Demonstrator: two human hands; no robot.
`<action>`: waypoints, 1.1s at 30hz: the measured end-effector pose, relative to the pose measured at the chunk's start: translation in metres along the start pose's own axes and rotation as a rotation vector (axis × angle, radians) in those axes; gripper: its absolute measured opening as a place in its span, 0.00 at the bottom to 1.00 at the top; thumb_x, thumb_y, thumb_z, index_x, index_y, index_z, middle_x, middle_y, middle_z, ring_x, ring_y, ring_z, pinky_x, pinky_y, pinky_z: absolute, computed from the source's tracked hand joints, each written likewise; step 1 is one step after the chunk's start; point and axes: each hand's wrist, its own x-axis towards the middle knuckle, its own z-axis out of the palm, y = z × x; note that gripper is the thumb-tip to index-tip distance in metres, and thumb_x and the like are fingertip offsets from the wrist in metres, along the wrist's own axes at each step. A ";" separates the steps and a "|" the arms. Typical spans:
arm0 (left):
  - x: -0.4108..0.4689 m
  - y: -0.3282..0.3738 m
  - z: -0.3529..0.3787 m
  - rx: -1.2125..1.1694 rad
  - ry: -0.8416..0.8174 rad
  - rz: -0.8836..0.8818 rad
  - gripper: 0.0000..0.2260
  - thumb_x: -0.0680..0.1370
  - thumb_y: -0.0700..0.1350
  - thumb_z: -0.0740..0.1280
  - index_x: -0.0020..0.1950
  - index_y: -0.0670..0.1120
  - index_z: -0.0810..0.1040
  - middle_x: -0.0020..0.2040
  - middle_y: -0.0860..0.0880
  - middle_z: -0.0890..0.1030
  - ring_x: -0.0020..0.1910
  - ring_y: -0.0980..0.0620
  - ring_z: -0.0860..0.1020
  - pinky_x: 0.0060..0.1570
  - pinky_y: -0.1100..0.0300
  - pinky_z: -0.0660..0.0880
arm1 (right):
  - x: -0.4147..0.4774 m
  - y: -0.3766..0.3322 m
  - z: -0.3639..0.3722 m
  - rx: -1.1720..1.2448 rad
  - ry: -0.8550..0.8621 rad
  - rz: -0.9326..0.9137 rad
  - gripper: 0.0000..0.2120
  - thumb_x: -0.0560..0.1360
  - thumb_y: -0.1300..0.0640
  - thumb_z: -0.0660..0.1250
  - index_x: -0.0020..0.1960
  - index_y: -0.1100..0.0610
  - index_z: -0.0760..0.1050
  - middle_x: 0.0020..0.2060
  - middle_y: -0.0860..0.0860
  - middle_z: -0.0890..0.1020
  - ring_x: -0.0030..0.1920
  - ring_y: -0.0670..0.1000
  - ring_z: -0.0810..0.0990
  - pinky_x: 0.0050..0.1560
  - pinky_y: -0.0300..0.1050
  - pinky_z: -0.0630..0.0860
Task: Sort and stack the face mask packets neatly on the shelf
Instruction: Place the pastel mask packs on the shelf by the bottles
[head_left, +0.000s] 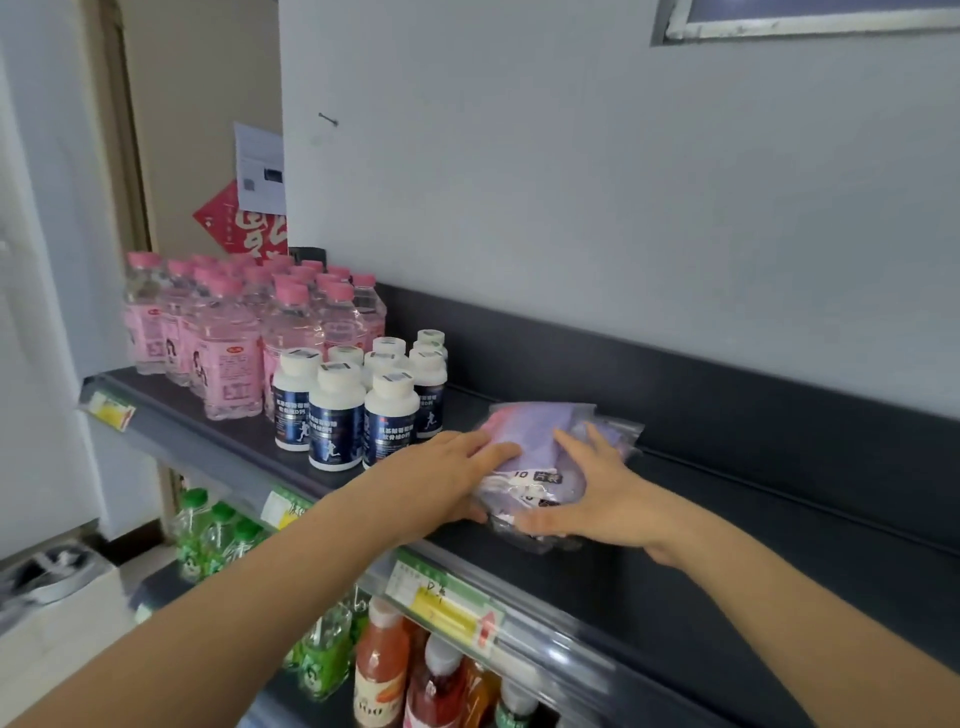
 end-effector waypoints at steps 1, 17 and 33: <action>0.002 -0.001 0.001 -0.008 -0.005 0.002 0.31 0.79 0.51 0.63 0.77 0.52 0.51 0.76 0.47 0.56 0.72 0.47 0.60 0.70 0.55 0.60 | 0.000 0.003 -0.001 0.001 -0.024 -0.004 0.57 0.61 0.42 0.77 0.77 0.47 0.44 0.76 0.46 0.39 0.76 0.48 0.40 0.75 0.48 0.49; 0.005 -0.014 0.011 -0.275 0.041 0.031 0.28 0.76 0.51 0.68 0.73 0.55 0.59 0.76 0.55 0.54 0.75 0.53 0.51 0.71 0.64 0.45 | 0.055 0.016 -0.016 1.021 0.162 0.221 0.14 0.77 0.57 0.65 0.61 0.59 0.72 0.50 0.53 0.81 0.45 0.50 0.79 0.49 0.45 0.76; 0.011 0.014 0.006 0.301 0.288 0.248 0.36 0.57 0.60 0.79 0.61 0.50 0.72 0.56 0.52 0.80 0.53 0.50 0.80 0.44 0.55 0.80 | -0.036 -0.007 -0.017 -0.475 -0.012 -0.284 0.38 0.76 0.41 0.60 0.77 0.50 0.45 0.77 0.47 0.42 0.76 0.47 0.42 0.73 0.42 0.44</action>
